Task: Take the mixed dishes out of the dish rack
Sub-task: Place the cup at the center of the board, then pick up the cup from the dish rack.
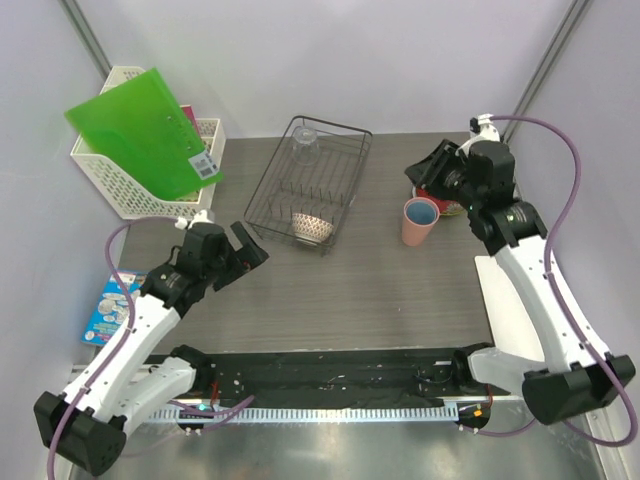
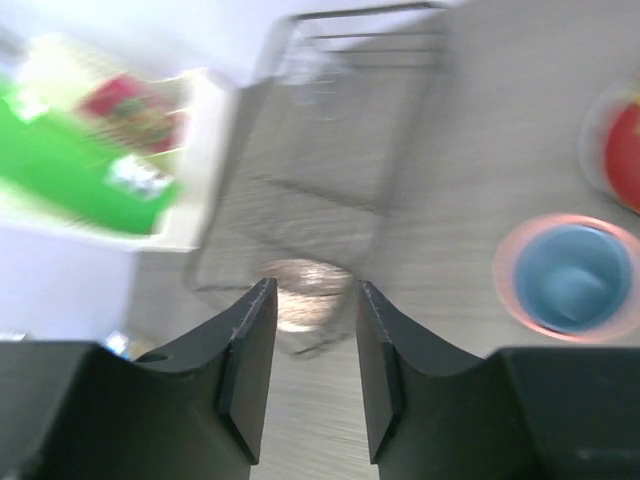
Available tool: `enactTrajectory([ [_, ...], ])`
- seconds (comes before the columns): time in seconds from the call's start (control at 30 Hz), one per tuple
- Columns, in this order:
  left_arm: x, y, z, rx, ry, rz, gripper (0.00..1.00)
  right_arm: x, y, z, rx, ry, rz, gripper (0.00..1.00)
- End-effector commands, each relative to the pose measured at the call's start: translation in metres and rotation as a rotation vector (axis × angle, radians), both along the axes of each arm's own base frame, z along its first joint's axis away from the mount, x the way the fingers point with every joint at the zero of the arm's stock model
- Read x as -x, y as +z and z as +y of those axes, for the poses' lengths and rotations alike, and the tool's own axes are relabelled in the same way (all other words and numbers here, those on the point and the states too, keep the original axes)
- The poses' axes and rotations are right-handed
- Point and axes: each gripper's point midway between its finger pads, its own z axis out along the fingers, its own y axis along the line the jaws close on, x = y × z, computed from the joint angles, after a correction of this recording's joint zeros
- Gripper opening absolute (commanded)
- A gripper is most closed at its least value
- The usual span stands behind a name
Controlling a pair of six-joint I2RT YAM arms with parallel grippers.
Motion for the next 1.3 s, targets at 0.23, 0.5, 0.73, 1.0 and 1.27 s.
enactTrajectory([
  [0.23,-0.144,0.085,-0.027,-0.111,0.057,-0.264,1.00,0.050,0.015,0.103,-0.245,0.382,-0.257,0.45],
  [0.5,-0.282,0.090,-0.084,-0.184,0.028,-0.292,1.00,0.079,0.001,0.110,-0.285,0.427,-0.337,0.45],
  [0.73,-0.374,0.086,-0.113,-0.287,0.035,-0.572,1.00,0.085,-0.020,0.112,-0.299,0.440,-0.329,0.46],
  [1.0,-0.419,0.072,-0.126,-0.388,0.005,-0.684,1.00,0.079,-0.042,0.122,-0.311,0.465,-0.297,0.48],
  [1.27,-0.451,0.026,-0.130,-0.392,0.076,-0.717,1.00,0.078,-0.074,0.126,-0.361,0.461,-0.239,0.50],
])
